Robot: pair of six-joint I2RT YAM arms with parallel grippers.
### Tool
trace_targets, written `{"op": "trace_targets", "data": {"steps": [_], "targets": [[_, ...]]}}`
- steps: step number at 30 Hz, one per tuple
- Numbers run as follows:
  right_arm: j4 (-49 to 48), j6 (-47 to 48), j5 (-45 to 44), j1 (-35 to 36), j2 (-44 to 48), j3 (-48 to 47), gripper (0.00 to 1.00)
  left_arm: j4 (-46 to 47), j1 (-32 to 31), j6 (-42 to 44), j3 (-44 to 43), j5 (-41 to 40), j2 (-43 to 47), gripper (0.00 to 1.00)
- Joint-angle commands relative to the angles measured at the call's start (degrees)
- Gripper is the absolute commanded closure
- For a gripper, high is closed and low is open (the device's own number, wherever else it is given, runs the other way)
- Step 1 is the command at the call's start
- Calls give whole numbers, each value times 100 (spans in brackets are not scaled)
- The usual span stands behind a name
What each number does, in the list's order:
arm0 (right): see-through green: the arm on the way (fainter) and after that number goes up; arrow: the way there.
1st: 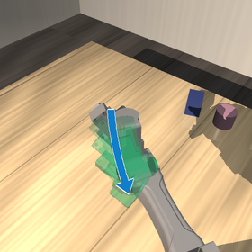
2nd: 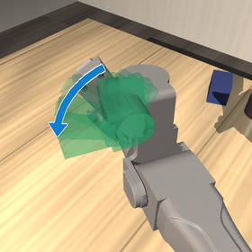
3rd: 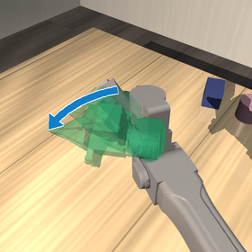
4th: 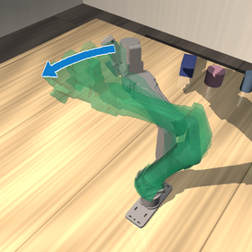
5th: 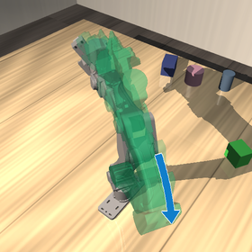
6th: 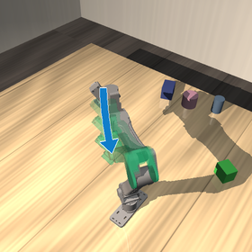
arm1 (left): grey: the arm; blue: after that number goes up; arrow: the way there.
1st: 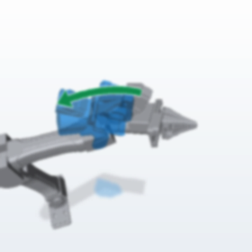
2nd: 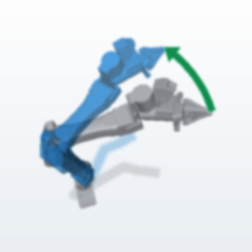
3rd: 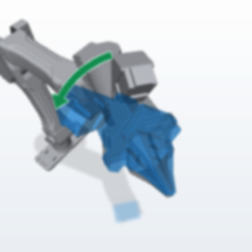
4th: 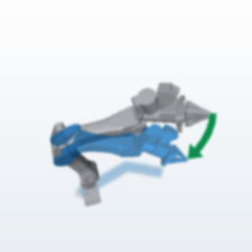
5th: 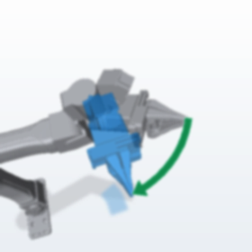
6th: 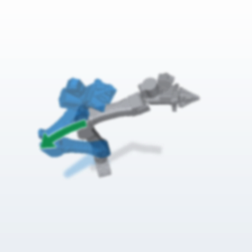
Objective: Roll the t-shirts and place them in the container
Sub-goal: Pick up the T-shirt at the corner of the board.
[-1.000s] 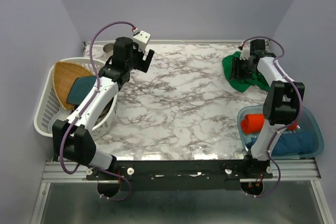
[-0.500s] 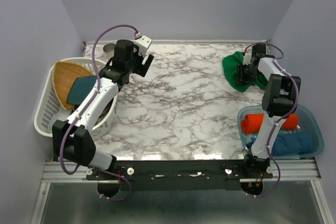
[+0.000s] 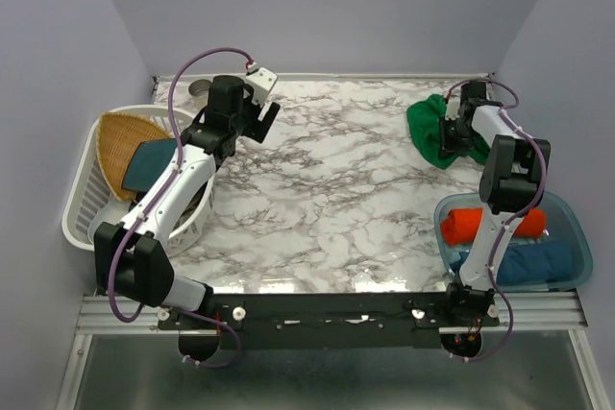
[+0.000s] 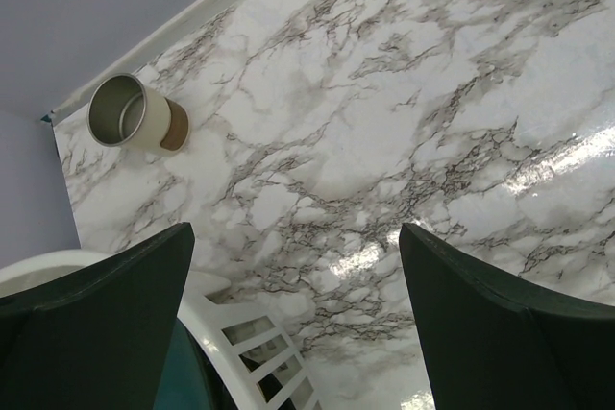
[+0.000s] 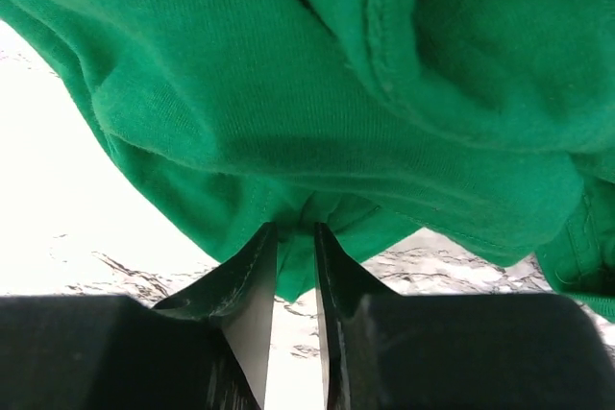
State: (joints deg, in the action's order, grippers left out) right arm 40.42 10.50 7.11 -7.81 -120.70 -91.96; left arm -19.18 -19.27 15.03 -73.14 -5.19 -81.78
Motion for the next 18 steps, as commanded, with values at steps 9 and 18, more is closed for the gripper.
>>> {"op": "trace_targets", "data": {"steps": [9,18], "targets": [[238,22,-220,78,29,205,54,248,-42,-17,-42,62,189,2],[299,92,-123,113,82,337,68,309,-42,-131,19,150,206,2]]}}
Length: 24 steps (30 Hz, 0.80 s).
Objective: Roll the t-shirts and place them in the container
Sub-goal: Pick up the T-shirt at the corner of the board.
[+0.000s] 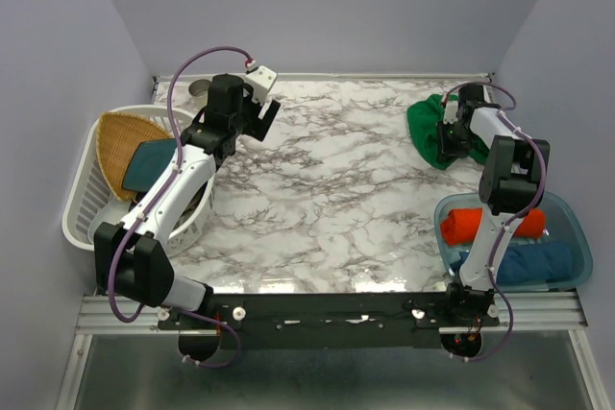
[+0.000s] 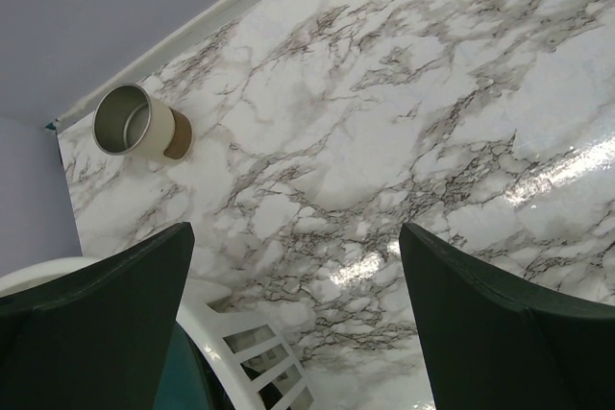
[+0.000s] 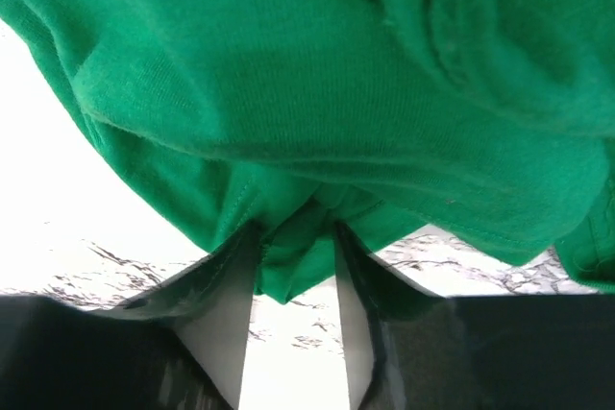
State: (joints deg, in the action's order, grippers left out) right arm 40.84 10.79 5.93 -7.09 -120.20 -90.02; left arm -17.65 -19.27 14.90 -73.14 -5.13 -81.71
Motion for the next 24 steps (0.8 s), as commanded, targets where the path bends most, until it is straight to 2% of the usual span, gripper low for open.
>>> {"op": "trace_targets", "data": {"steps": [1,3,7,11,12,14,18,19,22,24], "targets": [[275,134,135,33,23,108,75,165,-42,-118,54,152,200,2],[302,283,557,50,49,55,99,209,-42,-171,72,161,173,2],[336,380,1093,313,444,-313,99,271,-42,-171,90,126,156,2],[687,468,1734,892,1016,-1515,99,323,-42,-66,46,-5,112,2],[758,407,1927,1085,1103,-2119,99,350,-33,-66,37,-32,94,2],[567,127,2104,1210,1472,-2519,99,420,-33,-57,2,-120,42,2],[302,-234,2079,1438,1632,-3967,99,473,-24,-118,-103,-147,-117,2],[180,-383,2061,1439,1614,-4650,99,473,-24,-136,-173,-155,-160,2],[-319,-832,2096,1465,1684,-5514,99,482,-16,-197,-314,-155,-284,2],[-585,-666,1983,1631,1956,-5597,99,473,-16,-206,-367,-173,-354,2]]}}
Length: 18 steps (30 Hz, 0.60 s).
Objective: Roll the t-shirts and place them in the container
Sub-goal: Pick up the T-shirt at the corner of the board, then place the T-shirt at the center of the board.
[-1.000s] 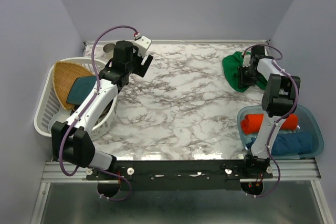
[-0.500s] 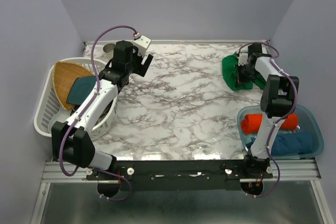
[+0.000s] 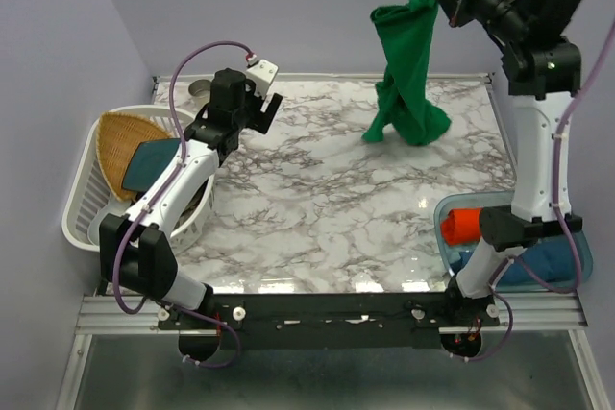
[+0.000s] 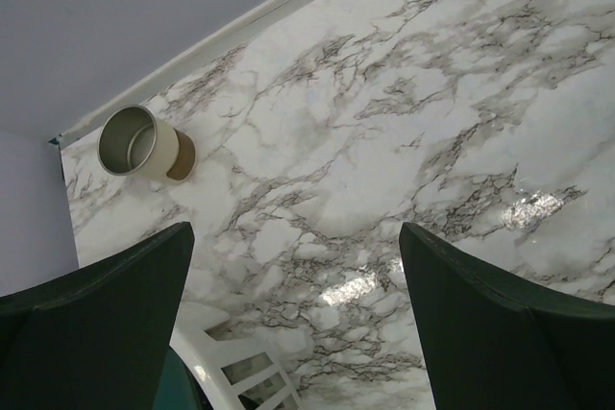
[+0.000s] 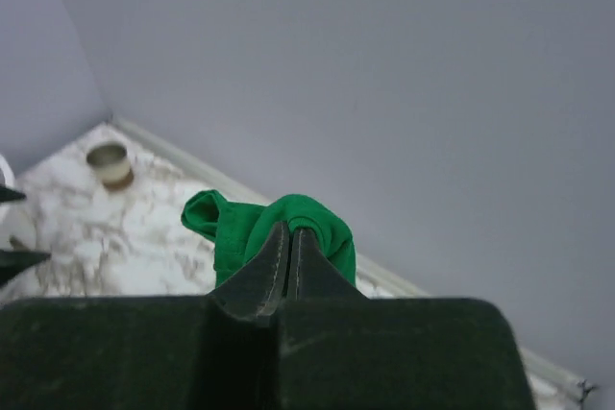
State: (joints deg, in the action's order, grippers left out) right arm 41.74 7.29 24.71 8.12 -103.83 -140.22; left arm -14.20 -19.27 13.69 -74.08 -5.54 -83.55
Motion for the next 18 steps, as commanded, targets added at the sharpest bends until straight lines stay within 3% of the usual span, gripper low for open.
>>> {"op": "trace_targets", "data": {"steps": [1,8,12,16,18], "targets": [[-1006,-281,35,154,441,-515,99,119,-16,-77,-317,-149,-188,2],[-1229,8,-616,208,767,-279,99,-13,-7,-25,-528,-132,-399,2],[-1957,298,-1011,208,1111,671,99,-39,-7,2,-581,-158,-364,2],[-2056,484,-1030,207,593,-273,99,-31,11,2,-546,-193,-311,2],[-2047,519,-942,207,355,-313,99,-39,11,19,-528,-167,-311,2]]}}
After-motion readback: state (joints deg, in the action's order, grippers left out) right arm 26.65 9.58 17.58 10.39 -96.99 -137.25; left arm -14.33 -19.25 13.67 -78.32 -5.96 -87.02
